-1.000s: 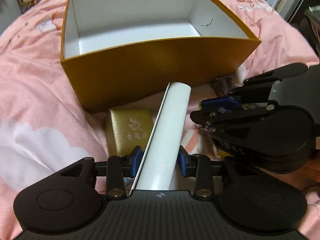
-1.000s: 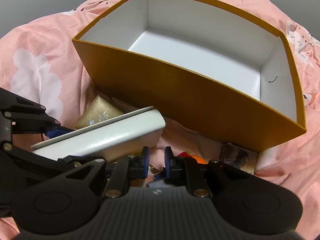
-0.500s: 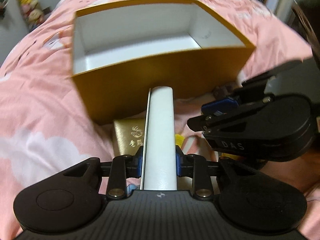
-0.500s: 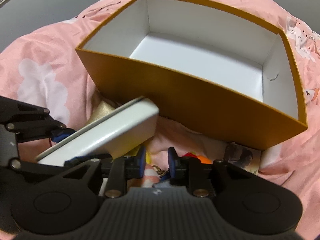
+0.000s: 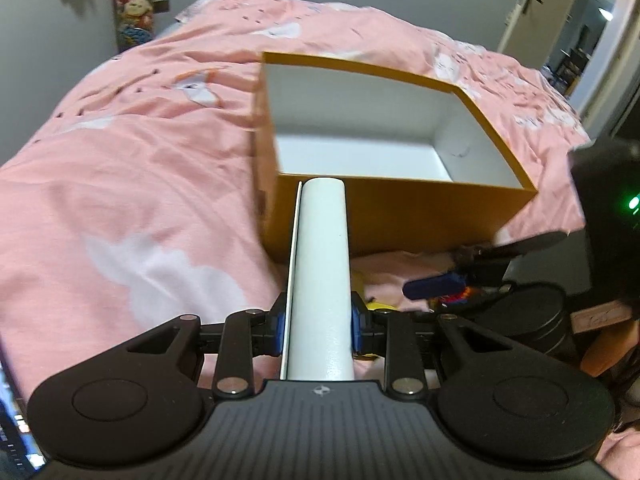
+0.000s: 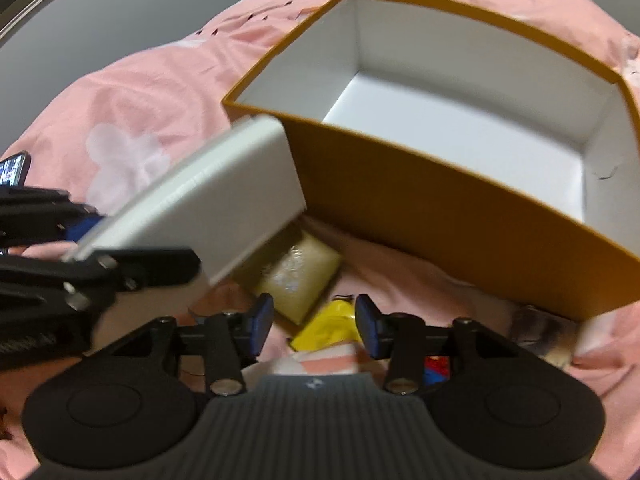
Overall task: Organize objects
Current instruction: 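Lift the white glasses case with the left tool while the right tool approaches the gold box, then grasp the small gold box with the right tool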
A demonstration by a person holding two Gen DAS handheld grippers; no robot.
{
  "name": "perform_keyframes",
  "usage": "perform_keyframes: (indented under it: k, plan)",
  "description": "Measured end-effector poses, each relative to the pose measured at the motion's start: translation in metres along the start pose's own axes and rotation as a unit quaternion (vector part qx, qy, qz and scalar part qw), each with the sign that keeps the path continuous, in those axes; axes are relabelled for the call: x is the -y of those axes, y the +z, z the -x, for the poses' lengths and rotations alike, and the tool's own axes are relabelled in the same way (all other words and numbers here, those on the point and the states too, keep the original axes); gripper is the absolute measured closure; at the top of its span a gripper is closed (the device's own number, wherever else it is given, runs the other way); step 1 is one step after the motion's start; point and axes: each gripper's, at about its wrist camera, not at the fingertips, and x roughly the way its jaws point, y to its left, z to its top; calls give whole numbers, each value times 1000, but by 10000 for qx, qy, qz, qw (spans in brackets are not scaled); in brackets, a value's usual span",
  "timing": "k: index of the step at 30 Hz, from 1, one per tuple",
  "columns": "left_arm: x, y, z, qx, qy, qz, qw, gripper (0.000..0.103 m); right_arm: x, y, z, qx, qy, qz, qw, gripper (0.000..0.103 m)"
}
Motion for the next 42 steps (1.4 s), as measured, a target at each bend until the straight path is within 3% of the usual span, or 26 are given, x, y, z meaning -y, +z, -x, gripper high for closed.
perform_keyframes:
  k: [3,6,9,14,16,20,30,37,42]
  plan:
    - [-7,2,2,70,82,91,9999,70,-5,3,-13,-126,124,-109,9998,40]
    - [-9,4,3,121,115,138,9998,70,-9,8,-25,-225,161,-288,9992,38]
    - [-12,6,6,133,115,161,9997,70,-8,13,-32,-93,201,-655,9976,27]
    - [-14,7,9,184,230,165,9994,70,1,16,-45,-79,203,-1269,9917,28]
    - [-13,7,9,193,235,169,9994,70,7,14,-52,-177,309,-1475,9884,35]
    - [-9,9,15,295,214,143,9992,70,10,13,-48,-147,376,-1535,9873,36]
    - [13,23,35,697,16,-58,9975,70,9,12,22,382,305,-1041,9934,39]
    - [38,52,45,1145,-102,-366,9927,70,21,20,87,853,133,-649,9942,39]
    - [55,78,35,1279,-182,-548,9901,70,39,27,135,1392,-72,-612,9883,39]
